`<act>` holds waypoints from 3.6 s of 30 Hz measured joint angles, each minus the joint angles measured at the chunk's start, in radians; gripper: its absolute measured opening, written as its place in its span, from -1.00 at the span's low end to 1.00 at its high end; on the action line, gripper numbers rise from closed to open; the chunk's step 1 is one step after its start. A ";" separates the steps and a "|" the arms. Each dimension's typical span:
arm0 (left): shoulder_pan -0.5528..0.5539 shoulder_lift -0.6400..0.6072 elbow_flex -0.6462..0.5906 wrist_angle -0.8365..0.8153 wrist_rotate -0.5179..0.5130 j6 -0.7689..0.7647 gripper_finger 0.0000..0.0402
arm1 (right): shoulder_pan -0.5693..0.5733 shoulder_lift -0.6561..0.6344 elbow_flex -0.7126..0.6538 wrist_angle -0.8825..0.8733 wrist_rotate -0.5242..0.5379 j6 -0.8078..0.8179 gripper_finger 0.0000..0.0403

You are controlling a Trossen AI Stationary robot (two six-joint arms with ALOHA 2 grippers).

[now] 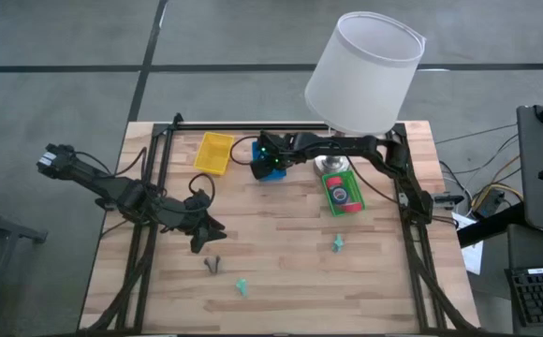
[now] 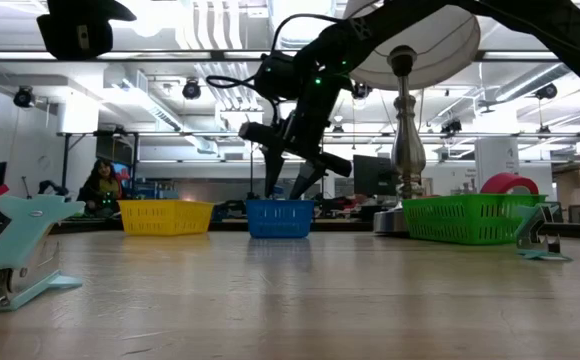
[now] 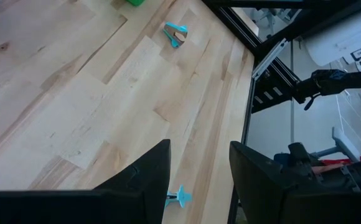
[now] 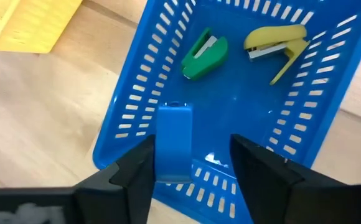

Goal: Pick and place Stapler, Stapler remover, tape
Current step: Put the blue small stapler into the blue bin, then put the top light blue green staple remover into the yellow bin

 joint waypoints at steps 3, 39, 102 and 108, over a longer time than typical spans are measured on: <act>0.000 0.000 0.000 0.000 0.000 0.000 -0.16 | 0.019 0.000 0.000 0.001 0.000 -0.007 0.04; -0.001 0.000 0.000 0.000 0.000 0.054 -0.16 | 0.480 -0.047 0.017 -0.188 -0.054 0.028 0.02; 0.000 0.002 -0.001 0.000 -0.010 0.105 -0.16 | 0.880 -0.922 -1.119 0.161 0.266 1.326 -0.12; 0.000 0.002 -0.001 0.000 -0.009 0.083 -0.16 | 0.880 -0.916 -1.169 0.260 0.265 1.376 -0.20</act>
